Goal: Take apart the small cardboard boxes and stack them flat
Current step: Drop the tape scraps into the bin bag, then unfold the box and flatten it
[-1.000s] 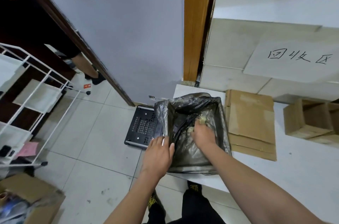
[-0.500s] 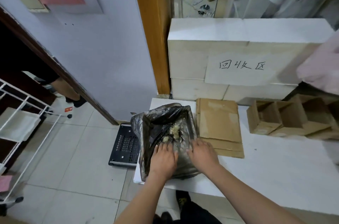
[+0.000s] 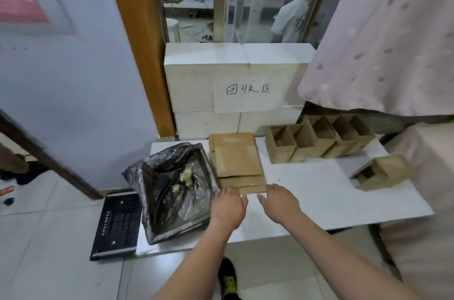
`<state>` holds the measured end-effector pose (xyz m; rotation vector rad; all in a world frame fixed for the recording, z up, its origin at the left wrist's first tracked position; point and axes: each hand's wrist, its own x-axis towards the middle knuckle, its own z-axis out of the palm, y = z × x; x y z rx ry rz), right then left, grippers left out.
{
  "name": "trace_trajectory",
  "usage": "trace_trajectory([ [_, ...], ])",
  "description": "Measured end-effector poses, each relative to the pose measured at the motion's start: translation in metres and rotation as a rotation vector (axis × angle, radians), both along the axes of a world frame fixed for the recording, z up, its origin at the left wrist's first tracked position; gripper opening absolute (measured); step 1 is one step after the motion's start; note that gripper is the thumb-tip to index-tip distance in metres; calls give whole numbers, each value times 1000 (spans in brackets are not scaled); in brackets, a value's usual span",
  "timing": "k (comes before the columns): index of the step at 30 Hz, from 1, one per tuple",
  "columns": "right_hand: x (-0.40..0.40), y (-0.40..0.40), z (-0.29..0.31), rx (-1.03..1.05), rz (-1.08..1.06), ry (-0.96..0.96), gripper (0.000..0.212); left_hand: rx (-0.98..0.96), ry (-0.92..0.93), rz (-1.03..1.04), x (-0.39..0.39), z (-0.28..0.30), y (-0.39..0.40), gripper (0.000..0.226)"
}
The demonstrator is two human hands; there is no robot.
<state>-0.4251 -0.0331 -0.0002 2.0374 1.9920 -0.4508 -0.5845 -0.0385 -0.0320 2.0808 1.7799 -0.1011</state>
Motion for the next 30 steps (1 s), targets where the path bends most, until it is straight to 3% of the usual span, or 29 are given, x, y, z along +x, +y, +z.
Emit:
trace_trajectory([
  [12,127,-46,25,101,-152,-9,53,63,41,-200,132,36,-15,52],
  [23,344,-53,26,201,-281,76,52,90,60,-281,343,44,-10,51],
  [30,436,-58,11,157,-303,108,52,36,140,-282,424,33,-10,50],
])
